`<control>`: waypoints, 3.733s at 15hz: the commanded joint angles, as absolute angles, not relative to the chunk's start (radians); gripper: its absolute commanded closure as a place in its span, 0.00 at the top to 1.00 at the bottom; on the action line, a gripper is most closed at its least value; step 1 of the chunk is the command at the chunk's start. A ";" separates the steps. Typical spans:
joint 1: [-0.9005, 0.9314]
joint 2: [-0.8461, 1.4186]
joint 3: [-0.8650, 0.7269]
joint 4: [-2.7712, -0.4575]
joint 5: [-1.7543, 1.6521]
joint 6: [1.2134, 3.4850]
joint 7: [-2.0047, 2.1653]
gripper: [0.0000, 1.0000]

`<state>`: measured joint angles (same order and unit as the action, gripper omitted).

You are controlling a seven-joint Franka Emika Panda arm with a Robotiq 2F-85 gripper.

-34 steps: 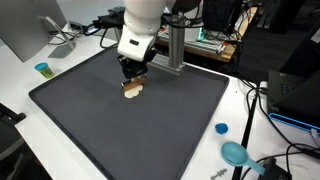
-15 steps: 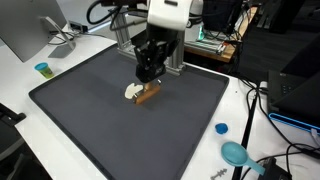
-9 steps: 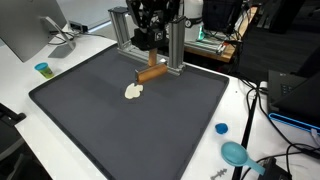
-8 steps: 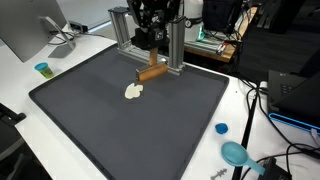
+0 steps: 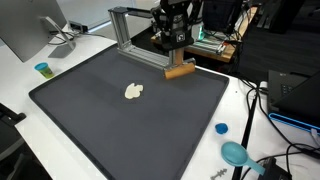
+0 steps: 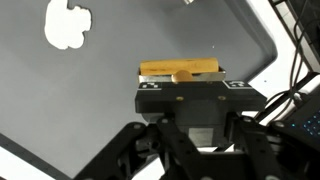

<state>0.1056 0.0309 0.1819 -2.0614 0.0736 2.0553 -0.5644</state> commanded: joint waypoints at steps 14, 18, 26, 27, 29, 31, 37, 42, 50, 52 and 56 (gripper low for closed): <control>0.083 -0.373 0.090 -2.353 0.202 2.131 -0.070 0.22; 0.008 -0.437 0.063 -2.340 0.107 2.113 0.081 0.22; 0.019 -0.422 0.036 -2.352 0.101 2.023 -0.001 0.22; 0.019 -0.435 0.035 -2.366 0.094 2.007 -0.018 0.22; 0.009 -0.472 0.033 -2.404 0.081 2.001 -0.020 0.22; -0.009 -0.495 0.036 -2.439 0.051 2.030 0.019 0.22; -0.039 -0.538 0.042 -2.503 -0.015 2.017 0.090 0.22; -0.044 -0.569 0.043 -2.546 -0.054 1.991 0.116 0.22; -0.016 -0.636 0.017 -2.609 -0.011 1.991 0.055 0.86; -0.016 -0.661 0.012 -2.619 -0.009 1.997 0.048 0.99; -0.023 -0.797 -0.022 -2.671 -0.004 2.007 0.027 1.00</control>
<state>-0.0292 -0.6515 0.0159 -2.5994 -0.0259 1.9967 0.0663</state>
